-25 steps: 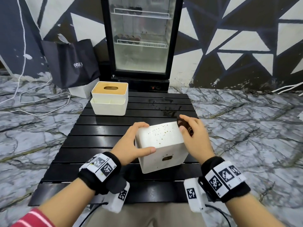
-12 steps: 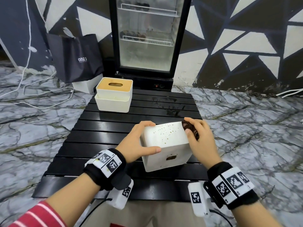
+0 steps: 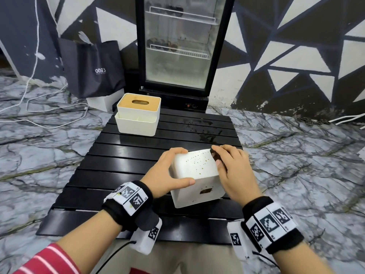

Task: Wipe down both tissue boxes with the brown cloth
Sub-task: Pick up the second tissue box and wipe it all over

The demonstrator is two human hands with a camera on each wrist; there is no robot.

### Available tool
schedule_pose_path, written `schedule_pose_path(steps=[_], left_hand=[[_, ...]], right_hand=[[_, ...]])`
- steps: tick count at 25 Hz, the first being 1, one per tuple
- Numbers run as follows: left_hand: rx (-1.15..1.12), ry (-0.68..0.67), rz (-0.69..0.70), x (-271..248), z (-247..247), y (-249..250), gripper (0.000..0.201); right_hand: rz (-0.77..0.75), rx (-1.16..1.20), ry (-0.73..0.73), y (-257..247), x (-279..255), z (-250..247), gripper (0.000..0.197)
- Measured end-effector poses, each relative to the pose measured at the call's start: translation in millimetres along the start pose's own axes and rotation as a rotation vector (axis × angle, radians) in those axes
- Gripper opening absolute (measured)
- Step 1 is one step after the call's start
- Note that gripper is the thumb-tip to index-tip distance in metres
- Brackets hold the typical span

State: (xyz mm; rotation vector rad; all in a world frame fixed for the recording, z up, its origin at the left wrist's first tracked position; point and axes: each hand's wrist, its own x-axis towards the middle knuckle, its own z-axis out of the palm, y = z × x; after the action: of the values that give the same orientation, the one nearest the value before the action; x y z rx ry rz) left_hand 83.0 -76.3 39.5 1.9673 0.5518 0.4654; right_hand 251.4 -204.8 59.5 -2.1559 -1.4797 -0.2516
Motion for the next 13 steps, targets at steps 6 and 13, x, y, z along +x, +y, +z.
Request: schedule_pose_path(steps=[6,13], left_hand=[[-0.019,-0.023,-0.012,-1,-1,4,0.068],[-0.027,-0.004,-0.001,-2,2,1,0.068]], right_hand=[[0.119,0.145,-0.069,8,18,-6,0.037],[-0.056,-0.064,-0.008,-9,3,-1,0.04]])
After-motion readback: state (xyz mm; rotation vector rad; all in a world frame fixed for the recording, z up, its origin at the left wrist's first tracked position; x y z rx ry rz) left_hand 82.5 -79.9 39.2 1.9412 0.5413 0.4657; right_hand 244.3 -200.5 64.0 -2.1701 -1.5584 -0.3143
